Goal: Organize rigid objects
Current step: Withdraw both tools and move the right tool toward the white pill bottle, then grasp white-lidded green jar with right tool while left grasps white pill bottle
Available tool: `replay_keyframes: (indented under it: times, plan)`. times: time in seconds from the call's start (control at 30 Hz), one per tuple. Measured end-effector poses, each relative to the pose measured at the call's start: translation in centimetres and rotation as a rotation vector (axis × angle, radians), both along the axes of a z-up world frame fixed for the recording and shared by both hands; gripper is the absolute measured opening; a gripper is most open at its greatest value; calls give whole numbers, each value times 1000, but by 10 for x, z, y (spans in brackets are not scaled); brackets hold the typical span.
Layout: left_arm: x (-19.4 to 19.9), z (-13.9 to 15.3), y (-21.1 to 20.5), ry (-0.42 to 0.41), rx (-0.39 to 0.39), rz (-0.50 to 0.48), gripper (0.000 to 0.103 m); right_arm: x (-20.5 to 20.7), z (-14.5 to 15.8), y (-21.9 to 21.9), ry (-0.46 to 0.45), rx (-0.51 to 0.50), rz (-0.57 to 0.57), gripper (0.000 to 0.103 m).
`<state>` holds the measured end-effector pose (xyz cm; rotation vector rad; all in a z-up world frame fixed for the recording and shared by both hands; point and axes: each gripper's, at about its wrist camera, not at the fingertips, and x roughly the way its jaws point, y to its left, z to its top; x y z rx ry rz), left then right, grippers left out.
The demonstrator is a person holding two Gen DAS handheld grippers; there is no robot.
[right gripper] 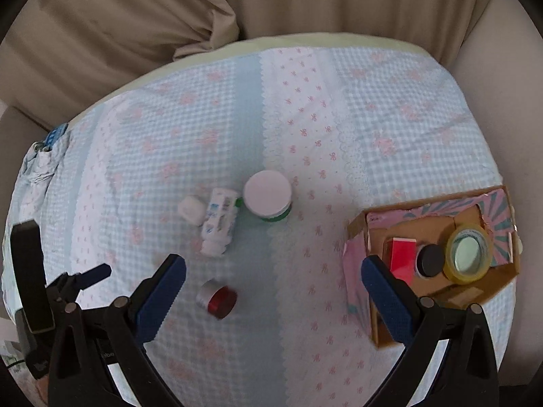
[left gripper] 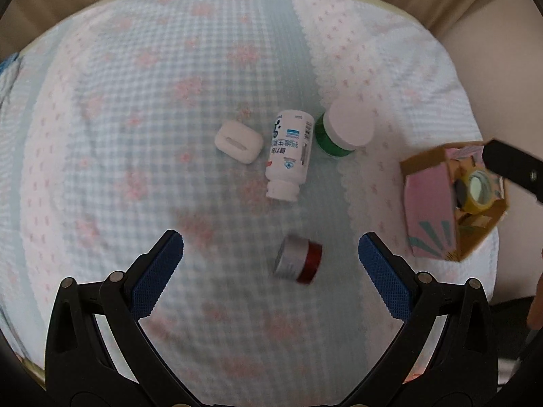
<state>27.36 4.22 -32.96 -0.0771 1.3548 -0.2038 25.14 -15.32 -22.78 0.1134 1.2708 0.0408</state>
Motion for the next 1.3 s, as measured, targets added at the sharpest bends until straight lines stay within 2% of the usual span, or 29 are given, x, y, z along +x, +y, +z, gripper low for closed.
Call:
replay_keyframes:
  times: [0.1, 0.2, 0.33, 0.43, 0.57, 0.63, 0.77, 0.9, 1.07, 1.13, 1.27, 1.3]
  plan:
    - [15, -27, -10, 5, 14, -5, 102, 23, -25, -10, 32, -3, 8, 103]
    - [29, -53, -18, 31, -19, -7, 91, 48, -56, -13, 65, -15, 50, 103]
    - [38, -76, -23, 21, -42, -7, 87, 69, -93, -9, 108, -4, 110, 103]
    - [45, -86, -30, -7, -37, -33, 81, 79, -116, -4, 128, 2, 144, 103]
    - [57, -98, -44, -33, -1, -88, 77, 86, -141, 5, 140, -16, 187, 103]
    - [62, -102, -53, -50, 17, -130, 71, 89, -150, 10, 145, -32, 211, 103]
    - [71, -109, -70, -73, 62, -209, 67, 95, -163, 15, 141, -52, 255, 103]
    - [80, -114, -86, -88, 75, -270, 65, 101, -169, 21, 116, -73, 333, 103]
    - [91, -124, -92, -66, 79, -290, 63, 110, -181, 26, 118, -51, 386, 95]
    - [92, -129, -94, -50, 83, -291, 58, 112, -186, 26, 125, -49, 396, 86]
    - [102, -138, -101, -30, 96, -293, 51, 113, -195, 26, 157, -20, 413, 75]
    - [104, -139, -103, -28, 102, -294, 46, 112, -197, 26, 163, -19, 417, 70]
